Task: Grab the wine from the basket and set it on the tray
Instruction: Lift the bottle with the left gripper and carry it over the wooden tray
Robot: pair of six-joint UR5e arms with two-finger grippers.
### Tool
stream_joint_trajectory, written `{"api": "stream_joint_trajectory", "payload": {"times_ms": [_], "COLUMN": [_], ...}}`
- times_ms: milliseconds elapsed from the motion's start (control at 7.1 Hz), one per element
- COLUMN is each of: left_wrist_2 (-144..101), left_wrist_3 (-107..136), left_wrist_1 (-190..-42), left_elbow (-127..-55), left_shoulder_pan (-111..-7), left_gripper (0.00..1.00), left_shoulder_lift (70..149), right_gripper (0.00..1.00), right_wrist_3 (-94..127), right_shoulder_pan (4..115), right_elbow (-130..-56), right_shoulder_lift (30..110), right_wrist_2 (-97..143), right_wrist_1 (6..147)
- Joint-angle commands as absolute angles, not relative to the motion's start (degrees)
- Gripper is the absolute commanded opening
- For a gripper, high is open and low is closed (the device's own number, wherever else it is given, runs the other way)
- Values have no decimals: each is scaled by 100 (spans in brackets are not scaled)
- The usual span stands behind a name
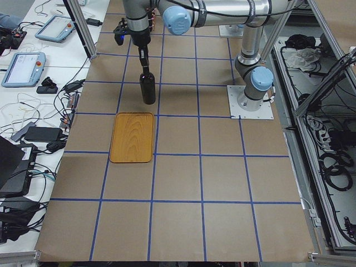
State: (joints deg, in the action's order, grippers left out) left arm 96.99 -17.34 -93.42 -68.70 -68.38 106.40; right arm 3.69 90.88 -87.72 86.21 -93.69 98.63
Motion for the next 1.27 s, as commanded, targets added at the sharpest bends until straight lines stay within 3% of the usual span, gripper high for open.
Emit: {"api": "stream_joint_trajectory", "payload": {"times_ms": [0,1128], "left_wrist_2": [9686,9185], "left_wrist_3": [-2109,-2531], "left_wrist_1": [-8625,-8200], "left_elbow": [-6777,-6697], "left_shoulder_pan": [-6321,-5704], "left_gripper": [0,0], "left_shoulder_lift": [11248,11786], "right_gripper": [100,100], "right_wrist_3": [369,369], "right_shoulder_pan": [9088,9088], "right_elbow": [-8771,-8771], "right_shoulder_lift": [8622,8622], "right_wrist_2": [-9369,-9360], "right_wrist_1": [9870,9879]}}
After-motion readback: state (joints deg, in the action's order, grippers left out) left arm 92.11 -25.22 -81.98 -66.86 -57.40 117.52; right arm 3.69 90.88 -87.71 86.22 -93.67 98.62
